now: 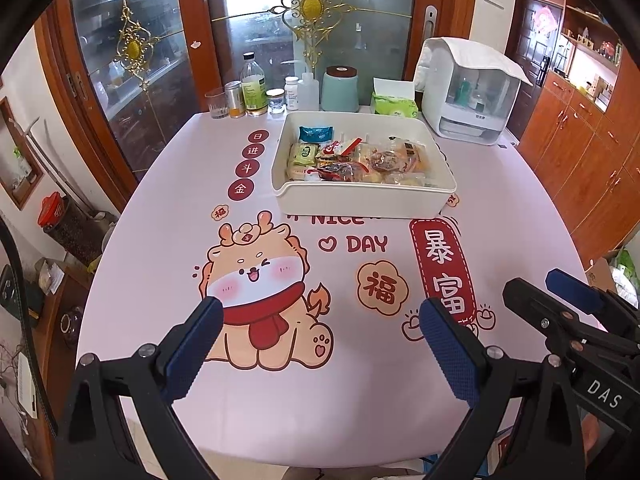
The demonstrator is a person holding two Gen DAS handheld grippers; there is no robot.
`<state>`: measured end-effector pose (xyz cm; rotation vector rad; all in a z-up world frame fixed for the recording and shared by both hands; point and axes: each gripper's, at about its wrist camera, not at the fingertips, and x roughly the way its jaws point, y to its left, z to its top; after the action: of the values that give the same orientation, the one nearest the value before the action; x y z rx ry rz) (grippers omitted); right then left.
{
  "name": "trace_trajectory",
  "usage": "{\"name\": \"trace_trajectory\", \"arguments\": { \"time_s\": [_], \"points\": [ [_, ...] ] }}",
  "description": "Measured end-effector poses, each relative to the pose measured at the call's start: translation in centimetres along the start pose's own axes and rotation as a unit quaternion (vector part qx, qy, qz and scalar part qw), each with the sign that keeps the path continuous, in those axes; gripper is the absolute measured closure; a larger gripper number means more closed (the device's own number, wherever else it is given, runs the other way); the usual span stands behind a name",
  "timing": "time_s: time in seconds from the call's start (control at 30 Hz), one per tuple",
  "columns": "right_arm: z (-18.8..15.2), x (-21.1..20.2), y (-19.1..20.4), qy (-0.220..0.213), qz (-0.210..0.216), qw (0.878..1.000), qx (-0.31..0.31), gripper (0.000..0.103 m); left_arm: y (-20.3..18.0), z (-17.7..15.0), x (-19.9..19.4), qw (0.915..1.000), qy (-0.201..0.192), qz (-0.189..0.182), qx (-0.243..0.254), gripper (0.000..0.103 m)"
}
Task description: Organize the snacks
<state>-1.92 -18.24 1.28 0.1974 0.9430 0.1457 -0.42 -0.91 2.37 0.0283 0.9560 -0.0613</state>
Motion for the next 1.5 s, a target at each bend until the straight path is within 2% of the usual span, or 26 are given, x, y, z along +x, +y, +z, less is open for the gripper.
{"name": "trace_trajectory", "arguments": {
  "time_s": [1.5],
  "points": [
    [-1.2, -0.7, -0.3, -0.001, -0.004, 1.0, 0.009, 0.033, -0.2, -1.0, -1.0, 1.0, 0.001, -0.007, 0.0, 0.005]
  ]
}}
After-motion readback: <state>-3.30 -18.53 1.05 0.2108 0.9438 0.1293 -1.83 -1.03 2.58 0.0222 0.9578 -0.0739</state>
